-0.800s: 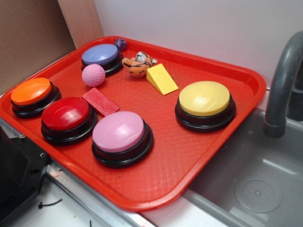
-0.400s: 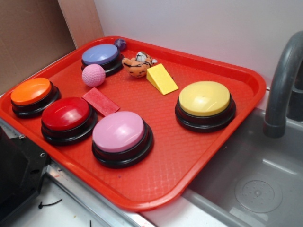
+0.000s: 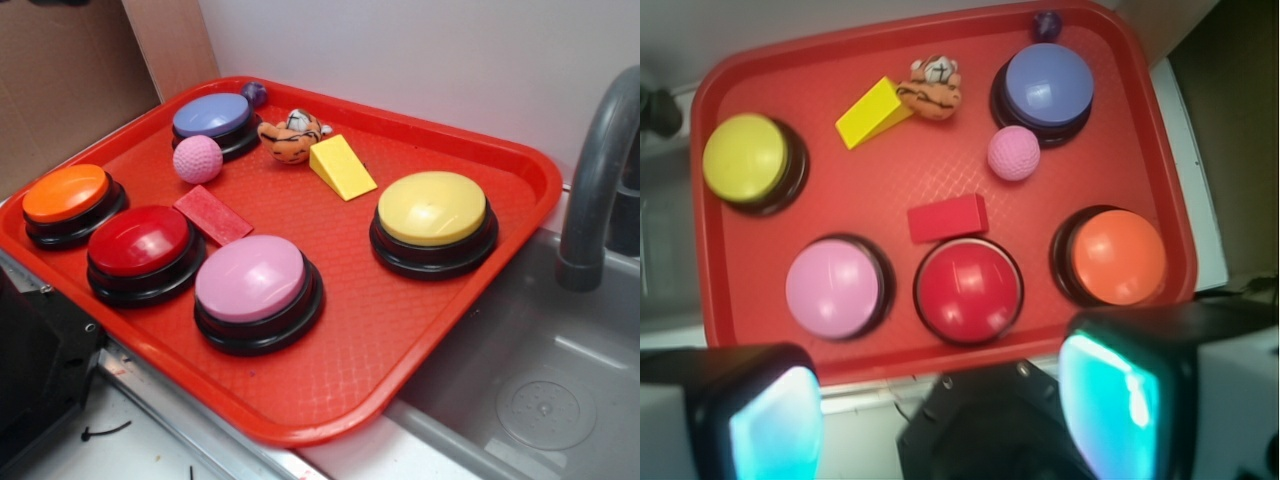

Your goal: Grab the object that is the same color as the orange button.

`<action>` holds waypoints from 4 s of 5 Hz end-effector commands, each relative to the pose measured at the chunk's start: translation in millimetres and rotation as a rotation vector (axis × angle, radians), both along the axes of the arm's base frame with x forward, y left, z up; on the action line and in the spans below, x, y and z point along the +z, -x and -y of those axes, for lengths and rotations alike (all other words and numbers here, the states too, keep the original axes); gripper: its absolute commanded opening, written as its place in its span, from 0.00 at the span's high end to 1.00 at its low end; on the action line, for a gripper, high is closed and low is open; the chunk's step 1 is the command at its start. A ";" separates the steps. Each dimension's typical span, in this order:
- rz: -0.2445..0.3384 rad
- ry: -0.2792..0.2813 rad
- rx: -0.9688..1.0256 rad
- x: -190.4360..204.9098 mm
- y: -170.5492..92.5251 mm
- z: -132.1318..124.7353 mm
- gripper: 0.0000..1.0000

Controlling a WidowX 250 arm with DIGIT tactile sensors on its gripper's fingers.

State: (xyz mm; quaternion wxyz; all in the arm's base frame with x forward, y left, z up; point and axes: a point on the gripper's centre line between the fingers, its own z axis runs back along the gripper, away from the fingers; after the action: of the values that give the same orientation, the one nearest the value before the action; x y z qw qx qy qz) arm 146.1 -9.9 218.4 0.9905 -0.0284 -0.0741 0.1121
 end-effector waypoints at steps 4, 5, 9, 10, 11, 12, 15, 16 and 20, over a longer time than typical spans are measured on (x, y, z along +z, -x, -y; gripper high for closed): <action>0.188 0.005 0.580 -76.2 -108.5 -21.6 0.00; 0.161 0.013 0.654 -94.7 -125.1 -25.9 0.00; 0.096 -0.082 0.748 -166.0 -171.5 -32.3 0.00; 0.081 -0.121 0.761 -180.5 -175.1 -38.6 0.00; 0.065 -0.126 0.767 -187.6 -179.2 -43.6 0.00; 0.072 -0.099 0.745 -190.4 -185.2 -46.6 0.85; 0.076 -0.092 0.614 -175.3 -184.8 -35.9 1.00; 0.061 -0.040 0.410 -138.7 -170.8 -16.9 1.00; -0.113 0.083 0.059 -48.0 -85.4 7.3 1.00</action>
State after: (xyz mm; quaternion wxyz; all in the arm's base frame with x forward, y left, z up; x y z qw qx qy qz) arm 226.5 -29.7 158.9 0.9875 -0.0559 0.0076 0.1471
